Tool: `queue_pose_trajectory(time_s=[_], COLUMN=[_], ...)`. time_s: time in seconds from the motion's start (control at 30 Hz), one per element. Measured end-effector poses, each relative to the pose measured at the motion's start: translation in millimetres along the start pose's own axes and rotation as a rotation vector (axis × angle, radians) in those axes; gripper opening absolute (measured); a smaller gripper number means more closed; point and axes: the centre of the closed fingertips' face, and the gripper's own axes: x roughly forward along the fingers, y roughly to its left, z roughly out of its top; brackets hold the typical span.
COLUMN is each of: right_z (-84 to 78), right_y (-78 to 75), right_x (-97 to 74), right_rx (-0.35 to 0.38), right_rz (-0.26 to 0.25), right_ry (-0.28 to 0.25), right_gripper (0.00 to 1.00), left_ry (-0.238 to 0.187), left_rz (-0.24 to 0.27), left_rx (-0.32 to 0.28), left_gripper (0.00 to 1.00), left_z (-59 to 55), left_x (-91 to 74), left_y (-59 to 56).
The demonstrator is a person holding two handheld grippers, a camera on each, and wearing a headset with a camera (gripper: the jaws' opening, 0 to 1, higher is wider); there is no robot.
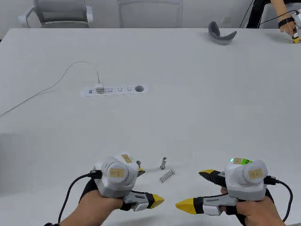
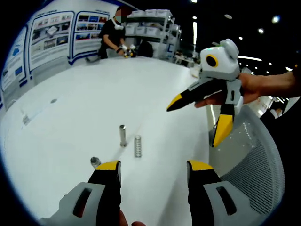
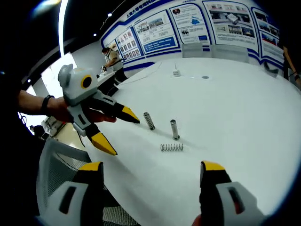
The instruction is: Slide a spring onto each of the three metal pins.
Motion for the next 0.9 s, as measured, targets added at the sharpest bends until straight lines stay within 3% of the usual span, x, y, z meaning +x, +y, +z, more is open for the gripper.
queue_pose_trajectory(time_s=[0.3,0.67,0.9], right_z=[-0.8,-6.6,-9.4], right_y=[-3.7,-5.5,-8.7], right_x=[-3.4,-5.6,-8.1], right_rx=[0.017,0.042,0.049], right_rz=[-0.010,-0.010,-0.014], right_ry=[-0.010,-0.014,-0.009], right_gripper=[0.86,0.86,0.86], left_ry=[0.031,0.053,0.022], left_rz=[0.049,0.108,0.132], left_rx=[-0.021,-0.093,-0.118], left_gripper=[0.43,0.36,0.27], left_z=[-2.9,-13.1,-9.6], left_x=[34.4,63.2,69.8], left_y=[10.9,23.9,30.3])
